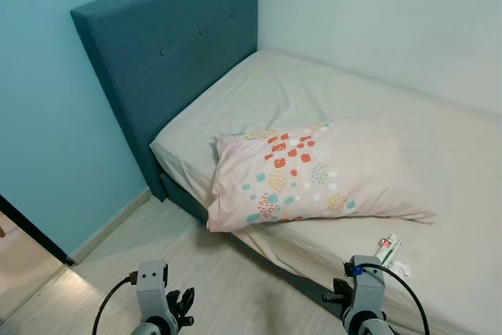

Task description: Clean up the room

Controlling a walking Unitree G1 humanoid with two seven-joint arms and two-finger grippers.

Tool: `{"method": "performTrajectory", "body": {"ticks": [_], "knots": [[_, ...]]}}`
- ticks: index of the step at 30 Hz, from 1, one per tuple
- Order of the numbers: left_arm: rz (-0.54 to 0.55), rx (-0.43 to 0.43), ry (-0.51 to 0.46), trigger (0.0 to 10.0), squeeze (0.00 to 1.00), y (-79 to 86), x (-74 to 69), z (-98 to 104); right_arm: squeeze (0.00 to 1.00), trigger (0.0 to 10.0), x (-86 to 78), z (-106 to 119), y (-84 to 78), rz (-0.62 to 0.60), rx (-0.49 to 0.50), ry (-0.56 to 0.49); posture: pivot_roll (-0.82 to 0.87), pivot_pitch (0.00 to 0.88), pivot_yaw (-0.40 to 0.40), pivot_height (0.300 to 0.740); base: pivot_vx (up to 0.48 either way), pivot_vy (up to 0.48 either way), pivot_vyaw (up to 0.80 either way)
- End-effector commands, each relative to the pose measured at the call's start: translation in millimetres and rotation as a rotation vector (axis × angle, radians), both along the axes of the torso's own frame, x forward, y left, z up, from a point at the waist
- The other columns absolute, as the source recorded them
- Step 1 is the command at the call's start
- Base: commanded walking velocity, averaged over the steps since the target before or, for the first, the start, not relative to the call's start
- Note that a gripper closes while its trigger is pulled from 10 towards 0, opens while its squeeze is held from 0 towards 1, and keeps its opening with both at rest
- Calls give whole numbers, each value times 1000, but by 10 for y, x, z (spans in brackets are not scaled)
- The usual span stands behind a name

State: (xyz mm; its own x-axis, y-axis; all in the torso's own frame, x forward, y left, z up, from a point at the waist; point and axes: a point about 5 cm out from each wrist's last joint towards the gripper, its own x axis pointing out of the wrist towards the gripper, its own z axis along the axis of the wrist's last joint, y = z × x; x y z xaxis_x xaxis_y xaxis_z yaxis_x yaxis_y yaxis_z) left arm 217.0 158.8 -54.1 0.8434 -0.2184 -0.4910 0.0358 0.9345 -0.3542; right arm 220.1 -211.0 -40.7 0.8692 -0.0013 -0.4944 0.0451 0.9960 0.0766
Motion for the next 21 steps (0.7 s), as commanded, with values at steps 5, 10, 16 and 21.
{"method": "performTrajectory", "body": {"ticks": [5,10,16,21], "knots": [[15,-2,34,10000,0,73,-58,-41,0,10000,-70,-58,5,9,11,35,-156,91,32,740,0,0,0],[22,0,32,10000,0,71,-71,-46,0,10000,-84,-58,-5,-13,23,25,-159,92,31,740,0,0,0],[65,-2,28,10000,0,86,-64,-43,0,9216,-90,-63,-47,-146,62,6,-164,91,29,740,0,0,0],[87,-12,32,10000,0,94,-61,-45,0,863,-80,-64,-72,-196,110,5,-165,91,32,740,0,0,0]]}}
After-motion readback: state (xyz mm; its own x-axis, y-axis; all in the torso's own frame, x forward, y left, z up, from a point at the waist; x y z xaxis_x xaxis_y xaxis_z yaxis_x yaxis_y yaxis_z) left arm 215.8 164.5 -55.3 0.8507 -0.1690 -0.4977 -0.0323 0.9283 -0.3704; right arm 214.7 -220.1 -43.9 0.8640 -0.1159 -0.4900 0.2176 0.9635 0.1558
